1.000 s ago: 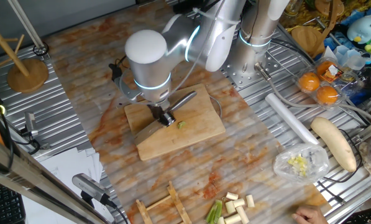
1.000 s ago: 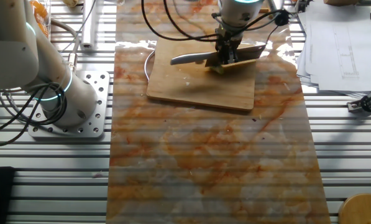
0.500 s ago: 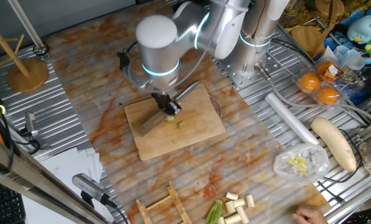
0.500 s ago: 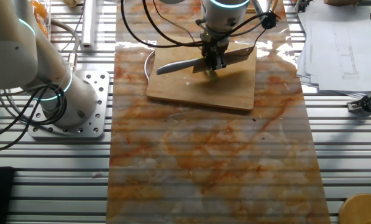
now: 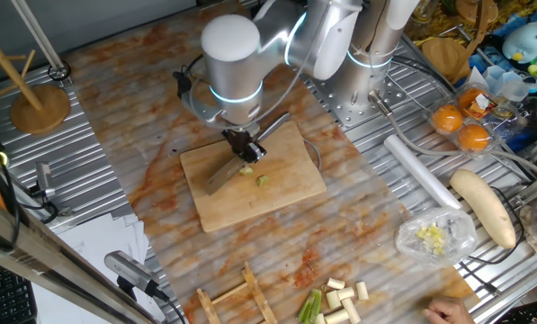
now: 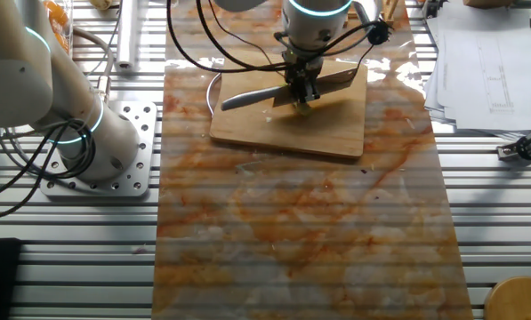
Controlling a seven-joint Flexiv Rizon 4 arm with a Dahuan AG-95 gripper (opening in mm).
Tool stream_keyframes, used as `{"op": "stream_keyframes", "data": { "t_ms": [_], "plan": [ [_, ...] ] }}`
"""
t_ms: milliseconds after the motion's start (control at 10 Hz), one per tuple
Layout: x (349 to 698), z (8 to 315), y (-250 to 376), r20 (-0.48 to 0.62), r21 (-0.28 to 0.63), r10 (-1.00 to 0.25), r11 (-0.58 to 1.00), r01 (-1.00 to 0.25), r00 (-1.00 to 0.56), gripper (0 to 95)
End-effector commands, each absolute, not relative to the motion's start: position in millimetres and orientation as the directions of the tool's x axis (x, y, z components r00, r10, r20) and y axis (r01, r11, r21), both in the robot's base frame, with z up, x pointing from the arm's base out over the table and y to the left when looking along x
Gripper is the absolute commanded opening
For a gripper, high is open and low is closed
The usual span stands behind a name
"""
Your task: Chop the scallions
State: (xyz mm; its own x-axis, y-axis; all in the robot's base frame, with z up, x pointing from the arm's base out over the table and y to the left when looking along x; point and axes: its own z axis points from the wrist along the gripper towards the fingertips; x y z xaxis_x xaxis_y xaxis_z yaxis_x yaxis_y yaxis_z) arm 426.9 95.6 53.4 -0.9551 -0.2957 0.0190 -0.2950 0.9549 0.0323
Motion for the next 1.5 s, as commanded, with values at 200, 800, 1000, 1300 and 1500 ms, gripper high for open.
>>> {"op": "stream_keyframes", "data": {
  "t_ms": [200, 800, 1000, 1300, 1500],
  "plan": [
    [450.6, 36.2, 103.0, -0.014, 0.038, -0.258, 0.965, -0.258, -0.966, 0.0],
    [478.8, 53.1, 111.4, 0.004, 0.042, -0.244, 0.969, -0.244, -0.97, 0.0],
    [468.8, 57.8, 107.3, 0.012, 0.044, -0.257, 0.966, -0.256, -0.966, 0.0],
    [451.4, 69.9, 94.9, 0.02, 0.047, -0.291, 0.956, -0.29, -0.956, 0.0],
    [442.8, 76.1, 83.8, 0.028, 0.045, -0.325, 0.945, -0.323, -0.945, 0.0]
  ]
}}
